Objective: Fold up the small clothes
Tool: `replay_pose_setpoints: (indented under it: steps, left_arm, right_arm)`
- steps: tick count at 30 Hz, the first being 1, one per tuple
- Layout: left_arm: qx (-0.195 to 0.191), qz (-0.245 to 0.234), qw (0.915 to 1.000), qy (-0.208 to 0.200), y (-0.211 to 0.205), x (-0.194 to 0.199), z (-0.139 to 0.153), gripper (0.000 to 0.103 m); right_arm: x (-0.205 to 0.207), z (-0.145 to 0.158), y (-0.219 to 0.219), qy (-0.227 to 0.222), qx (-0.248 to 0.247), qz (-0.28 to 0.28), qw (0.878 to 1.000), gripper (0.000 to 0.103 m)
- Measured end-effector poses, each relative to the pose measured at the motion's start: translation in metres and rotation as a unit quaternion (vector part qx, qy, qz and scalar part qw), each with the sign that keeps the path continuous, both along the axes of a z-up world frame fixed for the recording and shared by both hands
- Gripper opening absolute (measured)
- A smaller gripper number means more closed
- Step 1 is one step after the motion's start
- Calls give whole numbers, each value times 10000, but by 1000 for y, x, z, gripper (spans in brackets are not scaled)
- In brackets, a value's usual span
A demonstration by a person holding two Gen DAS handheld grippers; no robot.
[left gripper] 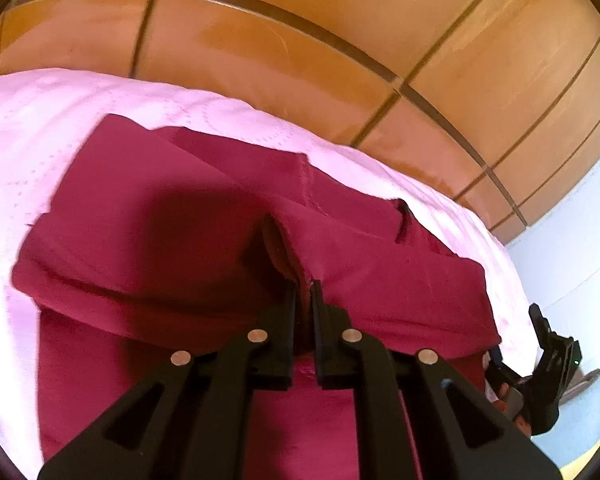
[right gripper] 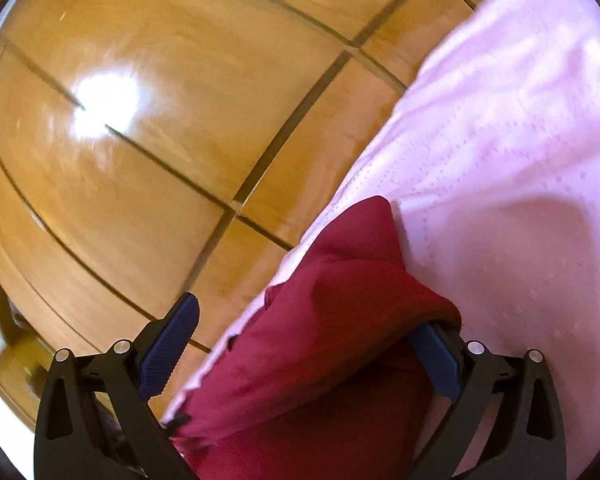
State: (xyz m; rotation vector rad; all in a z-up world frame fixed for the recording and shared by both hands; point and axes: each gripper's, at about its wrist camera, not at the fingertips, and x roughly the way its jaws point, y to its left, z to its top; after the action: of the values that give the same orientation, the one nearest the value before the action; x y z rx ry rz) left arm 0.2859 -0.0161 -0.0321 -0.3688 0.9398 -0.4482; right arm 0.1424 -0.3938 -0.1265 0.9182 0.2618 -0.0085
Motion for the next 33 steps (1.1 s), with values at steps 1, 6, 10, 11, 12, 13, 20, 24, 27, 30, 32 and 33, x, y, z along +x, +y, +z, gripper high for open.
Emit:
replay_pose_setpoints:
  steps: [1,6,10,11,12,13,20,24,27,30,32,33]
  left_arm:
    - [11,20,10000,-14,4,-1,-1,6]
    - [197,199,9996,93,9,2,-25,6]
    - [-55,249,9997,32,14,2,-43,9]
    - [-116,246,9996,42,16,1,-45,9]
    - [-185,240,9995,45,18,0,-46,10]
    - [-257,230,9994,28,21,-2,-47,11]
    - [-658,3,9975,-246,21,-16,-41,50]
    - [-168,-104,9990,-412,6,-25,-31,65]
    - [188,-104,9986,-492,2,-31,-24,72]
    - [1084,276,9925,-498,-2,-36,-20,88]
    - [1517,672,9853,-401,4,-39,-21,93]
    - [1471,752,9856,-363,11,-40,-23,94]
  right_arm:
    - [0,4,5,4,-156,54,9999,99]
    - [5,-5,4,245,-83,218,9994,99]
    - [7,-4,7,392,-237,214,9987,99]
    - [7,-4,7,405,-245,215,9986,99]
    - [7,-4,6,394,-232,217,9987,99]
    - [7,-4,5,386,-223,217,9988,99]
    - [-11,-2,21,707,-489,394,9955,99]
    - [-29,-4,29,981,-701,287,9923,99]
    - [-31,-3,32,1185,-850,144,9892,99]
    - [-29,0,36,1733,-1147,-123,9781,99]
    - [-33,6,38,2027,-1419,-204,9687,99]
    - [-37,9,37,2011,-1485,-254,9679,99]
